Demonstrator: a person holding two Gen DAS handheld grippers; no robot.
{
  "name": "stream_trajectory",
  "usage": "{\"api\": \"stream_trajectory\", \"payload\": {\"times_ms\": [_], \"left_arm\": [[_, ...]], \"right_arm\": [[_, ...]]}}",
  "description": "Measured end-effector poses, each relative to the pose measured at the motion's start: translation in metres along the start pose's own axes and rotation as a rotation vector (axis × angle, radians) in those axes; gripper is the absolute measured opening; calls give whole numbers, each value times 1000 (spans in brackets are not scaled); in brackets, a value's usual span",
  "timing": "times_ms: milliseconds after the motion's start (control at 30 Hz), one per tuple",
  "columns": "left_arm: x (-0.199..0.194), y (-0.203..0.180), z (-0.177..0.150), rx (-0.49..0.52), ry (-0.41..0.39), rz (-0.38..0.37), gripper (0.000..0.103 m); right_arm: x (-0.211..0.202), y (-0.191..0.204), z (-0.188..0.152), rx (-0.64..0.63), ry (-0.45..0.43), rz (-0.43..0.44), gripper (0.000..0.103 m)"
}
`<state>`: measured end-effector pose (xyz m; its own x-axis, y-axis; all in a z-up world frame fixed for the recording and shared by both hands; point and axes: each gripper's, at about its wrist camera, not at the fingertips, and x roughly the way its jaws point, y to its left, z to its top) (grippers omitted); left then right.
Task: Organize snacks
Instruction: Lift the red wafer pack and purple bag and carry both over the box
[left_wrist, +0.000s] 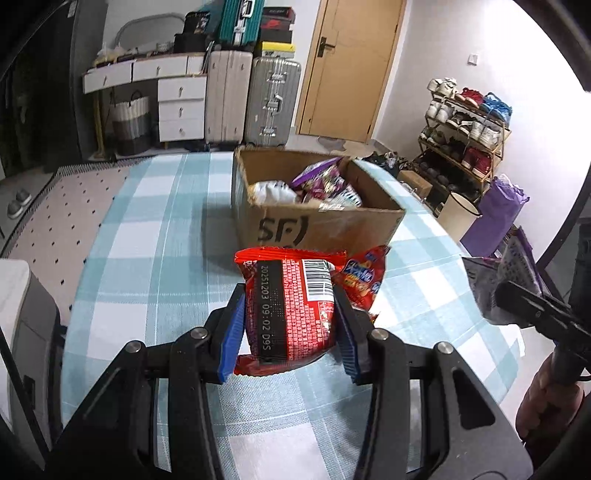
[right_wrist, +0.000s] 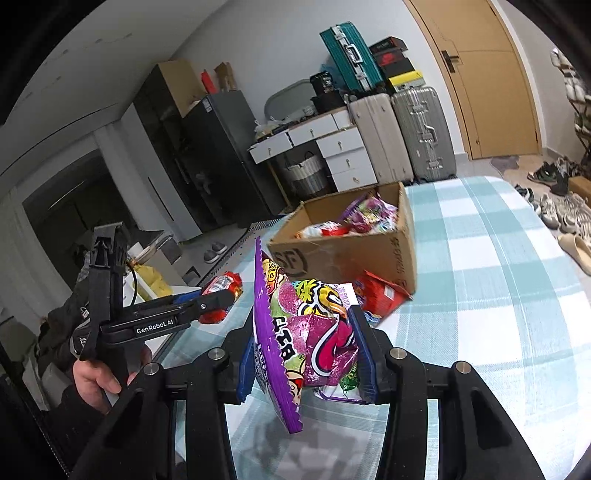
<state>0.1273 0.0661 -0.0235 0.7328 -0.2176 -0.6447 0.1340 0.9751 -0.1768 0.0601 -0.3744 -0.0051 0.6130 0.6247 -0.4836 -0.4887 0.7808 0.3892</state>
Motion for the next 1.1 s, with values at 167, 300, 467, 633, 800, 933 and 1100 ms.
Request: {"api": "stream_trajectory", "payload": {"times_ms": [167, 300, 467, 633, 800, 933, 1100], "left_arm": [[-25, -10, 12, 30, -39, -9, 41], [-39, -17, 23, 47, -59, -15, 41], [-53, -25, 40, 76, -82, -20, 41], [-63, -30, 55, 91, -92, -33, 41], [-60, -36, 74, 112, -97, -37, 41], [-49, -42, 90, 127, -92, -44, 41], [-30, -45, 112, 138, -79, -46, 41]], "right_arm": [[-10, 20, 12, -51, -20, 2, 45], [-17, 32, 23, -78, -39, 7, 45], [-22, 45, 40, -114, -55, 8, 45], [-21, 52, 60, -145, -68, 7, 45], [-15, 53, 78, -166, -80, 10, 45], [-9, 51, 89, -167, -83, 15, 45], [-3, 47, 101, -174, -85, 14, 45]]}}
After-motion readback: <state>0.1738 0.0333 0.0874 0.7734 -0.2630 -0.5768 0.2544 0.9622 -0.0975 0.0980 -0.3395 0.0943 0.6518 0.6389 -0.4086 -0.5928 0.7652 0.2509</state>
